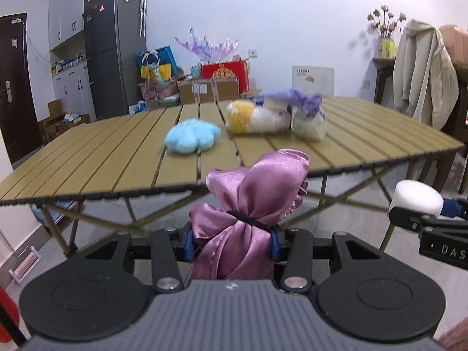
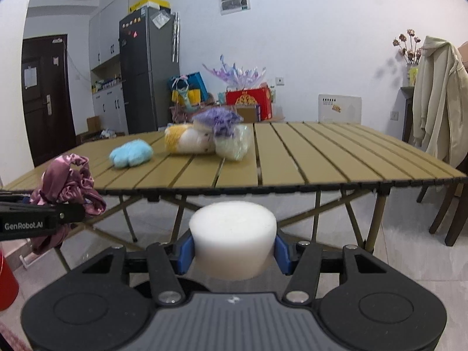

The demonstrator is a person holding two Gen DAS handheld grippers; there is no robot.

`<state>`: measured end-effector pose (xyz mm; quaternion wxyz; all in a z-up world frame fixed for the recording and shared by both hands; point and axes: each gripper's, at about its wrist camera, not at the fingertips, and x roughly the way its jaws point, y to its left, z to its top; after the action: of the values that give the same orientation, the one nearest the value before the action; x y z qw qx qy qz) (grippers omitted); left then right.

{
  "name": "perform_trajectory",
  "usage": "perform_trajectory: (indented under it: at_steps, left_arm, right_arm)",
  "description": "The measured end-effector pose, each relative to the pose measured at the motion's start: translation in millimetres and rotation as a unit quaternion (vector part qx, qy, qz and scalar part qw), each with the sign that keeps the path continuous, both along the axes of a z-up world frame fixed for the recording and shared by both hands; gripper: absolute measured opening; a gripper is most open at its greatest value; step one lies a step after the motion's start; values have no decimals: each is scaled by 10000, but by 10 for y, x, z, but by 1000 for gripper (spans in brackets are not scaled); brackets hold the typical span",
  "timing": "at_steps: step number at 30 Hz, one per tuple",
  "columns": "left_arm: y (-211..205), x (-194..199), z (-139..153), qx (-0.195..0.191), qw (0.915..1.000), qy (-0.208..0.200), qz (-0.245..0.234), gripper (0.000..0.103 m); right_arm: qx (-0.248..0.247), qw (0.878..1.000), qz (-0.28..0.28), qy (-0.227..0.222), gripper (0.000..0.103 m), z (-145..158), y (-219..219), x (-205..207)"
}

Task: Collect trash
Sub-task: 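Carry the scrunchie and foam cylinder away from the table toward the black bin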

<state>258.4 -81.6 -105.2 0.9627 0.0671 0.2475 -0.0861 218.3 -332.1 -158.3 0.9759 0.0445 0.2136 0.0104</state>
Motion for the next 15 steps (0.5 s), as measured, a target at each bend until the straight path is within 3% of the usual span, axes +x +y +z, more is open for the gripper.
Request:
perform_trajectory:
  at_steps: [15]
  left_arm:
    - [221, -268, -596, 532, 9960, 697, 168, 45]
  right_arm:
    - [-163, 9961, 214, 844, 54, -485, 215, -133]
